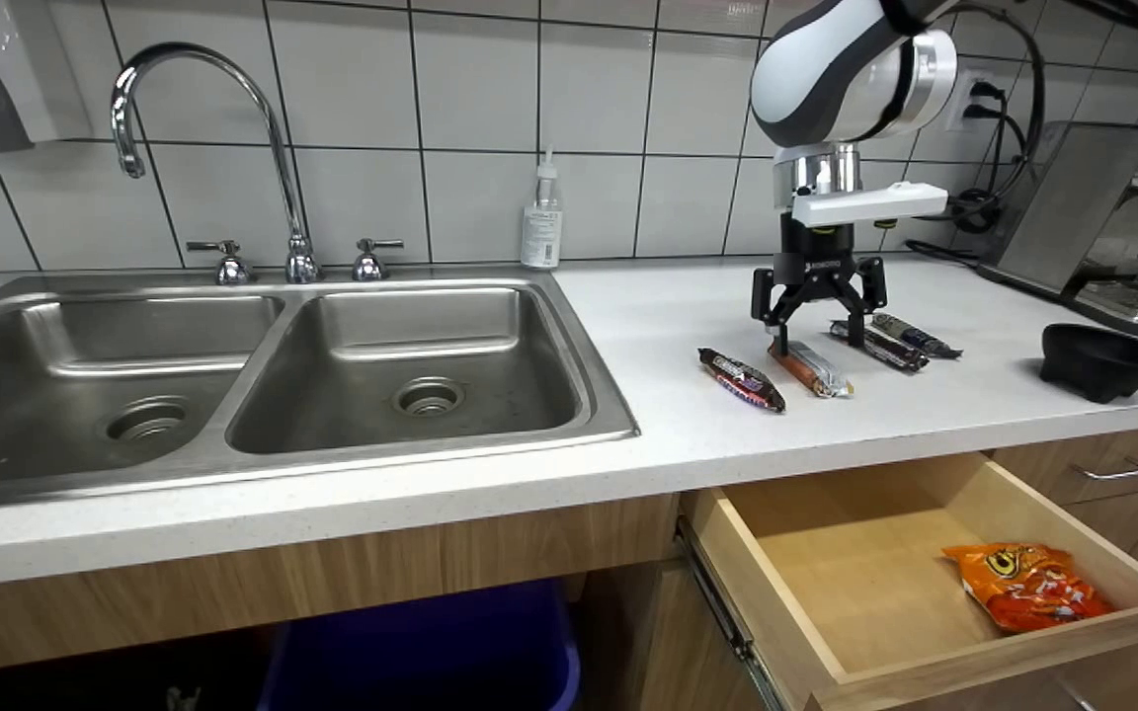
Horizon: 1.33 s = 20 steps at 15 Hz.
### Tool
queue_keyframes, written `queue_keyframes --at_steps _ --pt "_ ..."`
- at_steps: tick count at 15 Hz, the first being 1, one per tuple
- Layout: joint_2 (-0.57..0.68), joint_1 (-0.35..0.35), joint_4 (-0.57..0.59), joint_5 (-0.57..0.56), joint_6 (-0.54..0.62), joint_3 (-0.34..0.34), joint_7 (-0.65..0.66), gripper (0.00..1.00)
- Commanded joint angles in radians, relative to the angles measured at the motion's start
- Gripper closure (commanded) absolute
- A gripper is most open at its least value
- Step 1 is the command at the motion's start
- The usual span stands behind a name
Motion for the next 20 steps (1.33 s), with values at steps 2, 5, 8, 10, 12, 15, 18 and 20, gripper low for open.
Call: queue_keyframes --at_steps 2,5,8,10,12,15,18,20 --pt "0.001 0.004 0.004 0.003 -0.003 -0.005 -0.002 0.00" --pt "-0.011 -0.003 -0.024 0.015 0.043 -0.007 0.010 0.00" --pt "-0.020 -0.003 -0.070 0.014 0.153 -0.017 0.031 0.00" --pt "-0.020 -0.007 -0.094 0.019 0.204 -0.019 0.024 0.00" --pt "-0.016 -0.007 -0.110 0.020 0.238 -0.018 0.019 0.00" --pt "-0.015 -0.005 -0.124 0.023 0.264 -0.015 0.012 0.00" --pt "-0.014 -0.005 -0.129 0.028 0.279 -0.013 0.010 0.00" --pt "-0.014 -0.006 -0.130 0.033 0.284 -0.012 0.009 0.00"
